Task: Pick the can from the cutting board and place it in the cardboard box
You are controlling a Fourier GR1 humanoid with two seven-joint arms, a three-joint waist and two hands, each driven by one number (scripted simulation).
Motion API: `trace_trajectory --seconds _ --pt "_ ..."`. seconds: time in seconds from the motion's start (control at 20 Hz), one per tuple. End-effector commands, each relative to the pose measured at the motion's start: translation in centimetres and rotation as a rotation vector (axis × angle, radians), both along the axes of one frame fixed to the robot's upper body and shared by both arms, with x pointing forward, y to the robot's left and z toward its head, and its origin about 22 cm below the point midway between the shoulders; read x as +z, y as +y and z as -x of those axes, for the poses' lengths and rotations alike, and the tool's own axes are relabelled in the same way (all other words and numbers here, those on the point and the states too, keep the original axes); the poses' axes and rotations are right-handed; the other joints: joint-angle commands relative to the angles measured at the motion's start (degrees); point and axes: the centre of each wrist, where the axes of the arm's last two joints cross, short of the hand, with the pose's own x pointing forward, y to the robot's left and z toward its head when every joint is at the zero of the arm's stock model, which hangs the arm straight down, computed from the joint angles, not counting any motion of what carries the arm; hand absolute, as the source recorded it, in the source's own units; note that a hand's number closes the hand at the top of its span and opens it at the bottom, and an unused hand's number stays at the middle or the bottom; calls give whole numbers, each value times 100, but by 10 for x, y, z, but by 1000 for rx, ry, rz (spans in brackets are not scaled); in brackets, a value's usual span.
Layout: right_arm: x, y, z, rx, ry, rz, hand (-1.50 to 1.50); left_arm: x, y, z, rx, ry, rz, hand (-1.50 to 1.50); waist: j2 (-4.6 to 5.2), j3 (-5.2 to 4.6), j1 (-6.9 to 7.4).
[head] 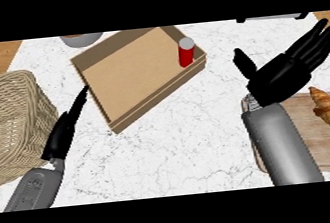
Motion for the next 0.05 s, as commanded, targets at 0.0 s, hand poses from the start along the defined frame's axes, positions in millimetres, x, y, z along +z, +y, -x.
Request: trace_trajectory --seconds 0.0 --pt "-13 9 24 -16 -52 -212 -150 9 9 -7 18 -20 -4 0 3 3 -87"
